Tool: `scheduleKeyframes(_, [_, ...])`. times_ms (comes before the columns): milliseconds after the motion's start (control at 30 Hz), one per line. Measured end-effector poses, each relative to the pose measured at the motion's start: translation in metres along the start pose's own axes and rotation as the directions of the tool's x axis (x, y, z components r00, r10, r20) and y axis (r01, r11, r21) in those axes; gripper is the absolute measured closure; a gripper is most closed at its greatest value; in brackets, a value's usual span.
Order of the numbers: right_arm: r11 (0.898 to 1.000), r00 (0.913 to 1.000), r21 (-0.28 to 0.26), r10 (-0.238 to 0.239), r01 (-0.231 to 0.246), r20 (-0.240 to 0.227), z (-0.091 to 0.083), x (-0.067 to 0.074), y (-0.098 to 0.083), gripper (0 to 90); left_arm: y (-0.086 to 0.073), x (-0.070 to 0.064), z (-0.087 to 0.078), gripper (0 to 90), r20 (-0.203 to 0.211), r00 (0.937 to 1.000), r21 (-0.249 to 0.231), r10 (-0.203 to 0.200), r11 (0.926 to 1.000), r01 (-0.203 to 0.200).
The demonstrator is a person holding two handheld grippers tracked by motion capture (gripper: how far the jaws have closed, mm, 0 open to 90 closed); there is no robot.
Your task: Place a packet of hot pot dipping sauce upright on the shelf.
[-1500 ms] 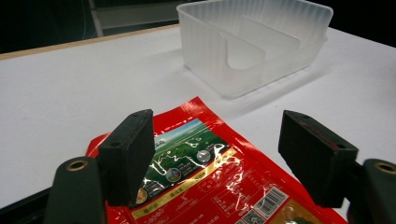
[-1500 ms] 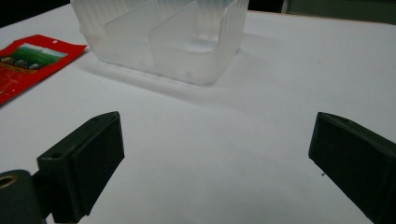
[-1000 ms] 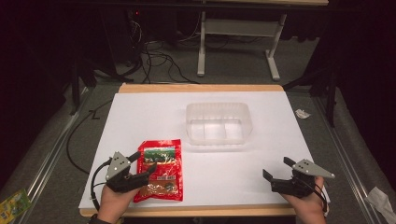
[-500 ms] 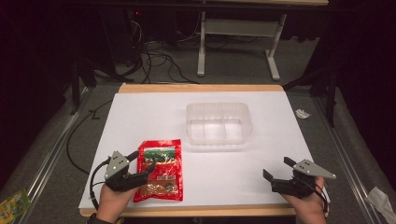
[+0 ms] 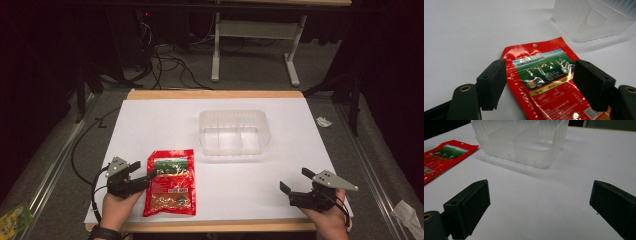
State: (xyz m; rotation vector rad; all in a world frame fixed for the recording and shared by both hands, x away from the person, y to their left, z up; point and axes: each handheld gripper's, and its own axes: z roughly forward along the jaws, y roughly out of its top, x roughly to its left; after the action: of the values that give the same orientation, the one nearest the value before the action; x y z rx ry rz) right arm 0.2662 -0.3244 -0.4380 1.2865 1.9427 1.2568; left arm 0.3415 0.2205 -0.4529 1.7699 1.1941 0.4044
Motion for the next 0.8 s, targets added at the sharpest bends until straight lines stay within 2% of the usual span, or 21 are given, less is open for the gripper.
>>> scheduleKeyframes(167, [1.000, 1.0000, 0.004, 0.003, -0.003, -0.003, 0.001, -0.001, -0.001, 4.4, -0.002, 0.007, 0.006, 28.5, -0.019, 0.9995, 0.023, -0.025, 0.9994, 0.026])
scheduleKeyframes(367, [1.000, 0.9999, 0.010, 0.010, -0.010, 0.001, 0.001, -0.001, -0.001, 5.8, -0.001, 0.008, 0.012, 28.5, -0.028, 0.9993, 0.038, -0.024, 0.9990, 0.025])
scheduleKeyframes(433, [1.000, 1.0000, 0.012, 0.006, -0.006, 0.000, 0.001, -0.001, -0.001, 6.7, 0.005, 0.008, 0.016, 28.4, -0.045, 0.9990, 0.027, -0.003, 0.9996, 0.004])
scheduleKeyframes(567, [1.000, 0.9999, 0.025, -0.010, 0.010, 0.004, 0.002, 0.000, -0.001, 8.3, 0.013, 0.009, 0.022, 25.9, -0.042, 0.9991, 0.021, -0.006, 0.9997, 0.007])
scheduleKeyframes(633, [0.999, 0.9995, 0.045, -0.032, 0.032, 0.002, 0.003, 0.001, -0.001, 9.3, 0.018, 0.014, 0.031, 25.0, -0.053, 0.9985, 0.040, -0.007, 0.9992, 0.009])
scheduleKeyframes(667, [0.998, 0.9995, 0.049, -0.033, 0.033, 0.002, 0.004, 0.001, -0.001, 9.4, 0.019, 0.016, 0.034, 24.3, -0.065, 0.9979, 0.049, -0.009, 0.9987, 0.012])
scheduleKeyframes(767, [0.998, 0.9995, 0.050, -0.032, 0.032, 0.003, 0.004, 0.001, -0.001, 9.4, 0.021, 0.025, 0.044, 23.3, -0.066, 0.9970, 0.073, -0.042, 0.9962, 0.047])
scheduleKeyframes(800, [0.998, 0.9995, 0.050, -0.032, 0.032, 0.003, 0.004, 0.001, -0.001, 9.4, 0.021, 0.025, 0.044, 23.5, -0.066, 0.9970, 0.073, -0.042, 0.9962, 0.047])
